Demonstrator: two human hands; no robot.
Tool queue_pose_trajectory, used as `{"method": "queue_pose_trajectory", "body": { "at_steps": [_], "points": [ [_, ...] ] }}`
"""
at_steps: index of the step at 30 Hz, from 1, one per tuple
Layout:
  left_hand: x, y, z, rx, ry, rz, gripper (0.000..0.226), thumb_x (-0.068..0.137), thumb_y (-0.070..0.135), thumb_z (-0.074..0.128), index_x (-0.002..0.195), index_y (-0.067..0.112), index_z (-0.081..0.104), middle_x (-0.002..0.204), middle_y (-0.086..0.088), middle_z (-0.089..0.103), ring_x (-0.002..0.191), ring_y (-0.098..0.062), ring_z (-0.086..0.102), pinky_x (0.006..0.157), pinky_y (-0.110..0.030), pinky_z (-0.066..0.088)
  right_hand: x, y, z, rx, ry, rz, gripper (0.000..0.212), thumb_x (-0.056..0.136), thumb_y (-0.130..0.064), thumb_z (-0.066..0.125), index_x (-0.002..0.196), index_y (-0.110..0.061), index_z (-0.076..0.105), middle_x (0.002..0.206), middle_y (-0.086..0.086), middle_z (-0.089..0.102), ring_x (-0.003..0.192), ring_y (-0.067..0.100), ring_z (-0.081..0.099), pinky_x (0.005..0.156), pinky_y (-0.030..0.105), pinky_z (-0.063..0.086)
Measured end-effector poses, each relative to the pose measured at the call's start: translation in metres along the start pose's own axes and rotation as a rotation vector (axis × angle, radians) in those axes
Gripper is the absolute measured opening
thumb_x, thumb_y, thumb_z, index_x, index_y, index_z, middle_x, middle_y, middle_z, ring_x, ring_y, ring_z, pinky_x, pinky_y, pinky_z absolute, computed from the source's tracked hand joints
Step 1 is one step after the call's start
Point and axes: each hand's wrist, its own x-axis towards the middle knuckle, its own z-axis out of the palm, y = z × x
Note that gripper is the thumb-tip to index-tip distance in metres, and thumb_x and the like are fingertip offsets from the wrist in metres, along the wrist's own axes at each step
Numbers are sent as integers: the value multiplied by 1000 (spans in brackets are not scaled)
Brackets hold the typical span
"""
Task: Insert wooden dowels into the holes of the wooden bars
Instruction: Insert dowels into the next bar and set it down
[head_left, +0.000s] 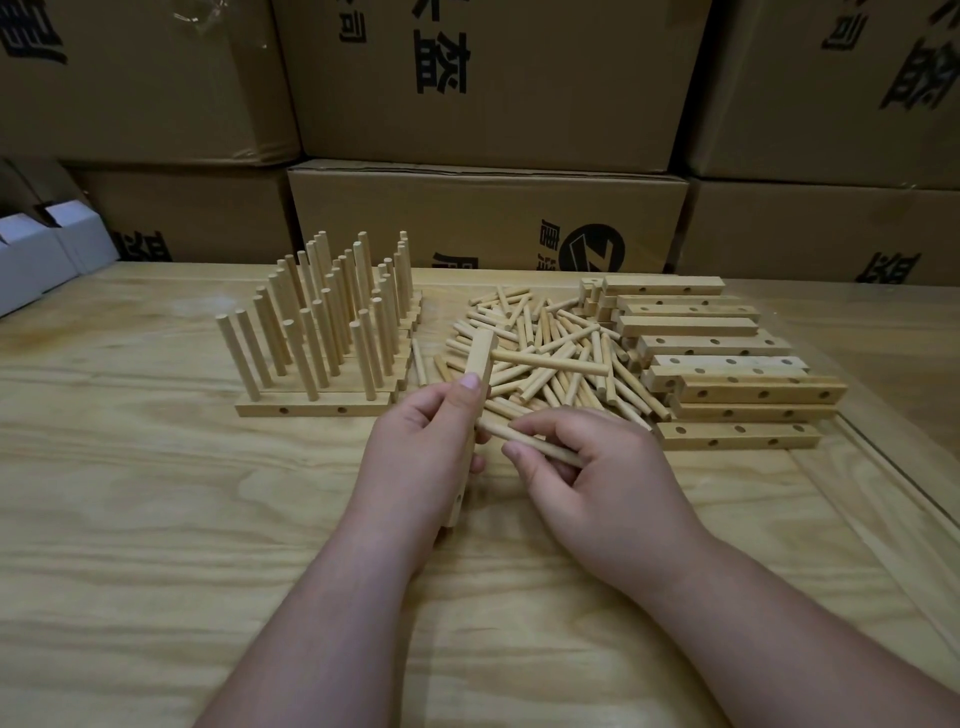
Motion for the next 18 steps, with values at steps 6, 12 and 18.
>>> {"method": "queue_pose_trajectory", "body": {
  "at_steps": [6,12,18],
  "points": [
    [0,0,0,-4,-1,-8,24,95,47,62,87,31,79,74,3,73,63,-6,65,56,-19,51,0,-2,-1,67,-37,57,16,88,-31,69,102,-28,76,86,-16,70,81,2,67,68,25,55],
    [-2,2,-1,-5,-12,-10,24,94,45,63,89,29,80,71,6,72,60,0,64,52,-15,49,0,-3,-2,14,-24,59,22,88,-37,67,103,-26,78,86,-15,71,83,1,66,71,26,55],
    [-3,1,-3,51,-41,2,21,92,50,64,88,38,81,73,8,74,57,1,62,53,-16,49,1,-3,-4,44,-48,107,19,88,-40,66,100,-30,77,83,-18,72,83,-3,66,69,21,54]
  ]
}}
